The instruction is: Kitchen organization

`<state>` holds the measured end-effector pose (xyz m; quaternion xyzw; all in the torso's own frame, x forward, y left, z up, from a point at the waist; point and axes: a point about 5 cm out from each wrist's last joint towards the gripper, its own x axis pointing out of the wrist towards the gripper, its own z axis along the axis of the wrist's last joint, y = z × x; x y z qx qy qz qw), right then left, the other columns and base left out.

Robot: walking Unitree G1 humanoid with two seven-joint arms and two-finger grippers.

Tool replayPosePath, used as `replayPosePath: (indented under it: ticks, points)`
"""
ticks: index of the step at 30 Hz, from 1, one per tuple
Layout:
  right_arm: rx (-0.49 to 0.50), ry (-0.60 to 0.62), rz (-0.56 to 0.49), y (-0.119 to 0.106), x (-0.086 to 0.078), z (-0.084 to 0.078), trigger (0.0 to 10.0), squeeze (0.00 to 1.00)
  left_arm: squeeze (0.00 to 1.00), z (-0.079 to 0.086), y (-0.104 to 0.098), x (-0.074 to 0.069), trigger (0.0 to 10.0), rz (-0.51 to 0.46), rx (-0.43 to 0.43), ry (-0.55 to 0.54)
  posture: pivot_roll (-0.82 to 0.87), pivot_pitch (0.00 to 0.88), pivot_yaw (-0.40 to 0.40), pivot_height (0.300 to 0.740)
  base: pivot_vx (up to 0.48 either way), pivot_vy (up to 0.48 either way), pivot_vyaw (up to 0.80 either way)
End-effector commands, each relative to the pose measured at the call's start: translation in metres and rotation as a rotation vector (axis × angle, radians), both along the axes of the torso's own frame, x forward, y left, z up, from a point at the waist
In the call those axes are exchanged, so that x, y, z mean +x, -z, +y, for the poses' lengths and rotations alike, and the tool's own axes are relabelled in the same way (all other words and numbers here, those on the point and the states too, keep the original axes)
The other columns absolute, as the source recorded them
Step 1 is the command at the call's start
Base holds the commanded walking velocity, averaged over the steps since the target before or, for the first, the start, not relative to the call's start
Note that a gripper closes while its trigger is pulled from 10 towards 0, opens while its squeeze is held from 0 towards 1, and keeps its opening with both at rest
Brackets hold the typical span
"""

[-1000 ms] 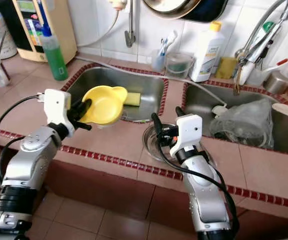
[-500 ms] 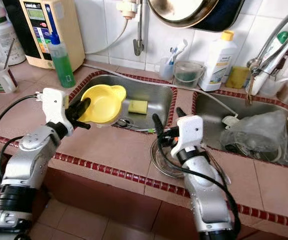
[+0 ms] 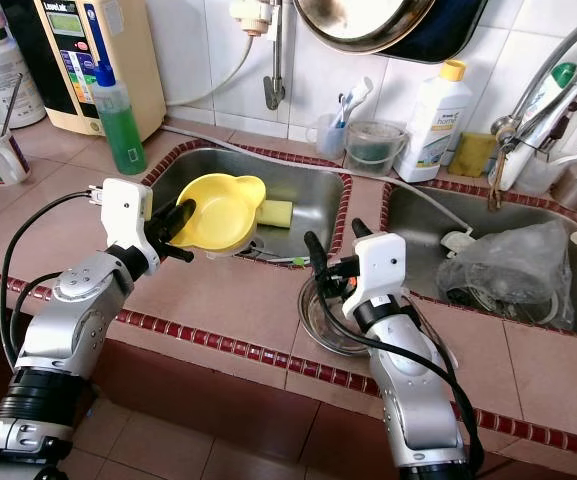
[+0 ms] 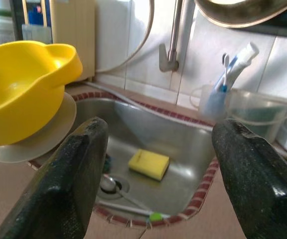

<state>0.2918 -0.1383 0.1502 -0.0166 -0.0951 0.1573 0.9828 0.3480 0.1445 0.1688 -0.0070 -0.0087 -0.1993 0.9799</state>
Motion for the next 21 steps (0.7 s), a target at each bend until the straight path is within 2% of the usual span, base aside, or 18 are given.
replayPosePath:
  ticks: [1, 11, 21]
  points:
    - [0.004, -0.006, -0.014, -0.0053, -0.0002, 0.0006, 10.0, 0.00, 0.00, -0.0001, -0.0051, 0.0009, 10.0, -0.027, -0.002, 0.002, -0.03, 0.000, -0.019, 0.740, 0.285, 0.000, 0.00]
    - [0.003, -0.003, -0.013, -0.0061, 0.0012, -0.0008, 10.0, 0.00, 0.00, -0.0022, -0.0066, 0.0011, 10.0, -0.033, -0.001, 0.015, -0.03, 0.000, -0.017, 0.740, 0.295, 0.000, 0.00]
    - [0.007, -0.001, -0.011, -0.0067, 0.0021, -0.0015, 10.0, 0.00, 0.00, -0.0014, -0.0071, 0.0018, 10.0, -0.034, -0.003, 0.013, -0.03, 0.000, -0.017, 0.740, 0.299, 0.000, -0.77]
